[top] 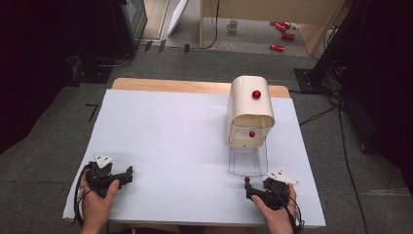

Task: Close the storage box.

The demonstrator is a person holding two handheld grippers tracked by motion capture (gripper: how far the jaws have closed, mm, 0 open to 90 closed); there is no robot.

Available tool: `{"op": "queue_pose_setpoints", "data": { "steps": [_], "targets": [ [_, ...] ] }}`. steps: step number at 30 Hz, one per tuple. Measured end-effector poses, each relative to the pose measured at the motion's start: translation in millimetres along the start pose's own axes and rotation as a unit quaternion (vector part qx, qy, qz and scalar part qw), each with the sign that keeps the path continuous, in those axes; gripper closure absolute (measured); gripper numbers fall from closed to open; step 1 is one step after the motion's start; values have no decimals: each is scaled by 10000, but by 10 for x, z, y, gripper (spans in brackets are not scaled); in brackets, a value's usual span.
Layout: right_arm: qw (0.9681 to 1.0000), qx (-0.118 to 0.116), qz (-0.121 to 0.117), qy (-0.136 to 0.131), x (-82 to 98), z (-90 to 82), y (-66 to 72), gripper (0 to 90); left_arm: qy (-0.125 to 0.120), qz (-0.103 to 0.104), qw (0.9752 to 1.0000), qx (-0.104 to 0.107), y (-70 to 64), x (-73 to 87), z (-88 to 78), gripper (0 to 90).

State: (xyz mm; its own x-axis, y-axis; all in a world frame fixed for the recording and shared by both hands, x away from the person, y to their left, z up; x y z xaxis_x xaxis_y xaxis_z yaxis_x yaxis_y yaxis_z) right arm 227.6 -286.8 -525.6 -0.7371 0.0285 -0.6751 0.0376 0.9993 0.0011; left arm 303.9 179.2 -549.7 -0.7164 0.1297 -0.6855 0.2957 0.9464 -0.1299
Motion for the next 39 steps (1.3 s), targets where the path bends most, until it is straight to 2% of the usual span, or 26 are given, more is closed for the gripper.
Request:
{"op": "queue_pose_setpoints", "data": {
  "steps": [2, 3, 4, 5, 6, 7, 8, 10, 11, 15, 16, 17, 22, 30, 39],
  "targets": [
    [10000, -40, 42, -18, 0, 8, 19, 256, 9, 7, 10000, 0, 1, 1, -1, 0],
    [9999, -135, 49, -45, -1, 12, 48, 324, 8, 6, 10000, 0, 1, 1, -1, 0],
    [9999, -135, 49, -45, -1, 12, 48, 324, 8, 6, 10000, 0, 1, 1, -1, 0],
    [9998, -176, 35, -33, 7, 14, 76, 393, 0, 0, 10000, 0, 0, 0, 0, 0],
    [9998, -176, 35, -33, 7, 14, 76, 393, 0, 0, 10000, 0, 0, 0, 0, 0],
    [9998, -212, 15, -27, 21, 25, 100, 474, -2, 0, 10000, -1, 0, 0, 0, 0],
    [9998, -212, 15, -27, 21, 25, 100, 474, 8, 6, 10000, 0, 1, 1, -1, 0],
    [9995, -321, 15, -31, 29, 22, 133, 563, 2, 1, 10000, 0, 0, 0, 0, 0],
    [9995, -321, 15, -31, 29, 22, 133, 563, 2, 1, 10000, 0, 0, 0, 0, 0],
    [9993, -371, -63, -89, 26, 11, 183, 687, 2, 2, 10000, -1, 0, 0, 0, 0],
    [9993, -371, -63, -89, 26, 11, 183, 687, 2, 2, 10000, -1, 0, 0, 0, 0],
    [9991, -386, -91, -122, 20, 1, 203, 740, -1, -1, 10000, -1, -1, 0, 0, 0],
    [9989, -430, -71, -152, -4, -13, 225, 752, 6, 7, 10000, -3, 1, 1, -1, 0],
    [9983, -535, -13, -228, -129, -46, 184, 752, 7, 8, 10000, -7, 0, 1, -2, 0],
    [9980, -547, -17, -331, -354, -41, 191, 750, 5, 6, 10000, -5, 0, 1, -2, 0]
  ]
}}
Point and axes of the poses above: each handheld gripper's, and its own axes: z roughly forward along the jaws, x roughly out of its underside, y roughly to its left, the point moved 7 cm from there along z, roughly forward along the jaws, and after that the axes turned 12 degrees about x, right-handed, at the moved point
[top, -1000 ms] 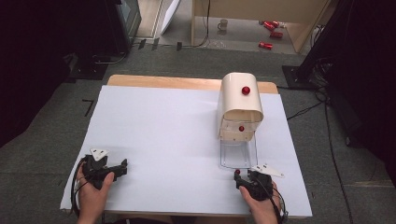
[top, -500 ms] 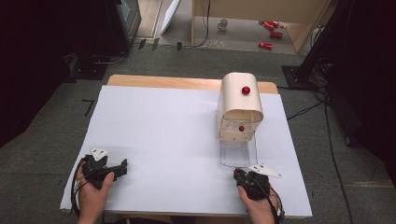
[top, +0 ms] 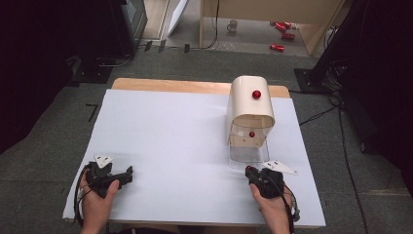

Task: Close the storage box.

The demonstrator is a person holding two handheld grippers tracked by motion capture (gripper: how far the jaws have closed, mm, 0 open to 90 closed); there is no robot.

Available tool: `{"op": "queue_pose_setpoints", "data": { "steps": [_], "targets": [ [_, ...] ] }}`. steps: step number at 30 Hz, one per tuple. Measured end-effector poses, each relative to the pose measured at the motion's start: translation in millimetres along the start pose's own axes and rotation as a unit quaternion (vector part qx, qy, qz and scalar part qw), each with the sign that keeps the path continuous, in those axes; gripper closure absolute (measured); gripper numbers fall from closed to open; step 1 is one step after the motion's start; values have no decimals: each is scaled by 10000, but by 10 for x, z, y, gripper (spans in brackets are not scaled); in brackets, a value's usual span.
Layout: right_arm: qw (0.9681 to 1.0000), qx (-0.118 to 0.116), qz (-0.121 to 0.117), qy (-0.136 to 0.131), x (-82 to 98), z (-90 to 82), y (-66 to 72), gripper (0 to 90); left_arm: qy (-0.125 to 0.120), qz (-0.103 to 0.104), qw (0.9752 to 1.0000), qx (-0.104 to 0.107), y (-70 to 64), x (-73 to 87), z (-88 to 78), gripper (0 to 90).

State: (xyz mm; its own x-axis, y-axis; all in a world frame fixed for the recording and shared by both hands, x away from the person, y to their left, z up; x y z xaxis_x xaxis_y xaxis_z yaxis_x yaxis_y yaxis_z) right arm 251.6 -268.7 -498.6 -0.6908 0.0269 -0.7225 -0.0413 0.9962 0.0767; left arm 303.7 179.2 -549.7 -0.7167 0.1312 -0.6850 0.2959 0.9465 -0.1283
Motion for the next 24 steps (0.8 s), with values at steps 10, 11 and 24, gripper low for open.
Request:
{"op": "queue_pose_setpoints", "data": {
  "steps": [10, 11, 24],
  "targets": [
    [10000, 23, -3, -59, -228, 63, -7, 749, 2, -2, 10000, 3, 0, 0, 0, 0],
    [10000, 23, -3, -59, -228, 63, -7, 749, 2, -2, 10000, 3, 0, 0, 0, 0],
    [10000, 75, 45, -3, -374, 277, -36, 749, 3, -2, 10000, 2, 0, 0, 0, 0]
  ]
}}
Point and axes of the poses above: each handheld gripper's, and its own axes: z roughly forward along the jaws, x roughly out of its underside, y roughly to its left, the point moved 7 cm from there along z, roughly forward along the jaws, and after that the axes turned 12 degrees about x, right-handed, at the moved point
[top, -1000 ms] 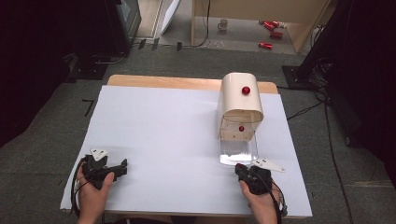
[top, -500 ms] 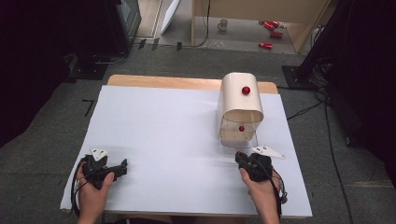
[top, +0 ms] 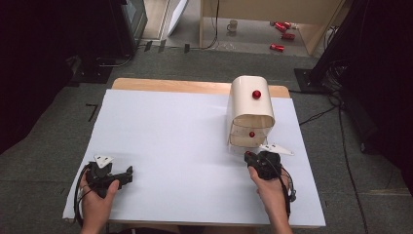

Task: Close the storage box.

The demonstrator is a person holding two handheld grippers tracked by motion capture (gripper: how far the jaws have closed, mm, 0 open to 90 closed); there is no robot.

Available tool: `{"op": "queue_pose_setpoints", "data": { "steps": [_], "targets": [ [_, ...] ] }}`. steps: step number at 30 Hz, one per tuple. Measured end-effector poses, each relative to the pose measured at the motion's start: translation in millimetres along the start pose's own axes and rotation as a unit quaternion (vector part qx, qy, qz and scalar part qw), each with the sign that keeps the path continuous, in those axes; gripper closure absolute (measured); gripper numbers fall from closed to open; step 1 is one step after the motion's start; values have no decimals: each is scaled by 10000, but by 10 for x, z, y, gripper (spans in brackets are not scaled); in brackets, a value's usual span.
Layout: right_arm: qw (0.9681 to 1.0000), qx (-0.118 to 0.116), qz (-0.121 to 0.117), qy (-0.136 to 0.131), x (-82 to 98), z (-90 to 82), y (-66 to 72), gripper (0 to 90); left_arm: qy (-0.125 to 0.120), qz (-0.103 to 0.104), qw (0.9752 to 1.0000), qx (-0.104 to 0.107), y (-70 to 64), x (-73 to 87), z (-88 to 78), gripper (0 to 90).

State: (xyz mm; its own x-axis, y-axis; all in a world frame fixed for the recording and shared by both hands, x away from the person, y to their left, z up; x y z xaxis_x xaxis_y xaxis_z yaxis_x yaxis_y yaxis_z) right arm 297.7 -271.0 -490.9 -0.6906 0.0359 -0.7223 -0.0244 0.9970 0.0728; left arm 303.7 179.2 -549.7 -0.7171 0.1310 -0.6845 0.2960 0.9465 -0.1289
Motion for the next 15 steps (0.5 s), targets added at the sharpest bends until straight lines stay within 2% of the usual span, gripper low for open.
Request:
{"op": "queue_pose_setpoints", "data": {
  "steps": [15],
  "targets": [
    [9999, 100, 97, -16, -103, 229, -23, 749, 0, -4, 10000, 3, 0, 0, 0, 0]
  ]
}}
Point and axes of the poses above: each handheld gripper's, and its own axes: z roughly forward along the jaws, x roughly out of its underside, y roughly to its left, the point moved 7 cm from there along z, roughly forward along the jaws, and after that the axes turned 12 degrees about x, right-handed, at the moved point
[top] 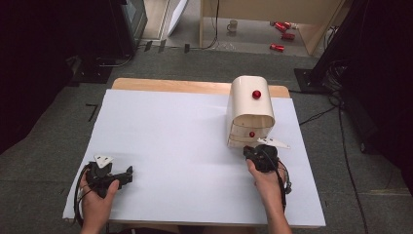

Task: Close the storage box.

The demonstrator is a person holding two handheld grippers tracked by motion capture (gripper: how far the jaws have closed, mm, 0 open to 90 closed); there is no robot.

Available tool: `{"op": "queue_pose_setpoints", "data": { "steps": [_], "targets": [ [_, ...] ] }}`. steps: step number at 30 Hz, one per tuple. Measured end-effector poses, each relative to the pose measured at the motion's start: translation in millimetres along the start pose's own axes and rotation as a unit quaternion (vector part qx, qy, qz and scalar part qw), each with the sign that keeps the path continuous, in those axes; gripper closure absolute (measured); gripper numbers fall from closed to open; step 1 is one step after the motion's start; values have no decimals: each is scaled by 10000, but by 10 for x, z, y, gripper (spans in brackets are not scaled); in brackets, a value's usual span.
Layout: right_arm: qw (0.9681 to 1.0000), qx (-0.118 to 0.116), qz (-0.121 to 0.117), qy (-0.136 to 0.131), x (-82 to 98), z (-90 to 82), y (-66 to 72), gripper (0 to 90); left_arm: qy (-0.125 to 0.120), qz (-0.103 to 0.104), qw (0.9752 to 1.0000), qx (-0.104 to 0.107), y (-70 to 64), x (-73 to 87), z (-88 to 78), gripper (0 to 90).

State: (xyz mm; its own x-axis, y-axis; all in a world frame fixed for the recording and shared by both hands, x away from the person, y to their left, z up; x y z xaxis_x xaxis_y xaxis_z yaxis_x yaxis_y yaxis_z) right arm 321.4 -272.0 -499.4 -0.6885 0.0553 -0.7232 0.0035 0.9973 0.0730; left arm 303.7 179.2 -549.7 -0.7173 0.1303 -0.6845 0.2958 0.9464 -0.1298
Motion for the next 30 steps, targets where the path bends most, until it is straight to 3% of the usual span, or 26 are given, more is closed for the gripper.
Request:
{"op": "queue_pose_setpoints", "data": {
  "steps": [11, 14, 15, 16, 17, 18, 19, 20, 21, 30],
  "targets": [
    [10000, 8, 8, -94, -2, 62, -13, 736, 2, 2, 10000, -1, 0, 0, 0, 0],
    [9999, -65, 19, -133, 20, 53, -30, 635, 3, 2, 10000, 0, 0, 0, 0, 0],
    [9998, -143, 32, -130, 28, 49, -39, 576, 4, 3, 10000, 0, 0, 1, -1, 0],
    [9998, -178, -1, -131, 52, 36, -69, 446, 4, 3, 10000, 1, 0, 0, -1, 0],
    [9998, -178, -1, -131, 52, 36, -69, 446, 4, 3, 10000, 1, 0, 0, -1, 0],
    [9998, -116, -49, -123, 68, 28, -90, 369, 1, 2, 10000, -1, 0, 0, 0, 0],
    [9997, 74, -215, -40, 113, 21, -138, 110, 4, 2, 10000, 0, 0, 0, -1, 0],
    [9997, 74, -215, -40, 113, 21, -138, 110, 4, 2, 10000, 0, 0, 0, -1, 0],
    [9988, 238, -434, 38, 173, 9, -195, 32, 1, 2, 10000, -3, 0, 0, 0, 0],
    [9987, 417, -265, 156, 379, -83, -477, 0, -9, -5, 10000, -2, -1, -1, 1, 0]
  ]
}}
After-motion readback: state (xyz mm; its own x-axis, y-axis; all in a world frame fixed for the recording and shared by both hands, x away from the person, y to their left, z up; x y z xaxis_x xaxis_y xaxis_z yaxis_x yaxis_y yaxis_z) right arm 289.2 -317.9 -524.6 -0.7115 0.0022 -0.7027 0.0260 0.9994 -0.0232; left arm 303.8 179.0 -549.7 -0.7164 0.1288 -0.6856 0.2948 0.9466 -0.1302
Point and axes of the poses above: each handheld gripper's, and its own axes: z roughly forward along the jaws, x roughly out of its underside, y roughly to its left, the point moved 7 cm from there along z, roughly forward along the jaws, and after that the axes turned 12 degrees about x, right-handed, at the moved point
